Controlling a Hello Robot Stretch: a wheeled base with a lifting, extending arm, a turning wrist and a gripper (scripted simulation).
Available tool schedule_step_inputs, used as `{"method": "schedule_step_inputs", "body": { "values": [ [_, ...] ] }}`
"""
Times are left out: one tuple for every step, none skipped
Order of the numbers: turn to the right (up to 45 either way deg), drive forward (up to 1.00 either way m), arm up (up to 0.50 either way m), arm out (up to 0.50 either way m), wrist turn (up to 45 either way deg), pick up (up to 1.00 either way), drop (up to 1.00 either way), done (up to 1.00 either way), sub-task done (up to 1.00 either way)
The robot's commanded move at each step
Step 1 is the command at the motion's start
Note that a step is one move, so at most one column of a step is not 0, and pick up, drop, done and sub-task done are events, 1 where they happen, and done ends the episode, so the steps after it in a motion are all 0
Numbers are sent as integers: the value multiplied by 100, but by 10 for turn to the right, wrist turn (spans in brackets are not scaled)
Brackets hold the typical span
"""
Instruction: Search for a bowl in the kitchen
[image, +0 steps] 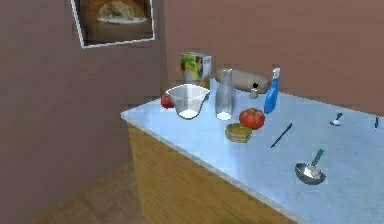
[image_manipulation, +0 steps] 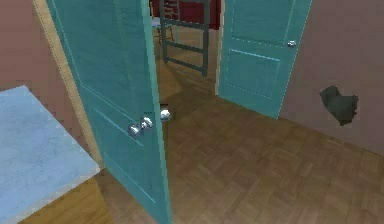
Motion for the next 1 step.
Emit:
{"method": "schedule_step_inputs", "body": {
  "values": [
    [0,0,0,0,0,0,0,100,0]
  ]
}}
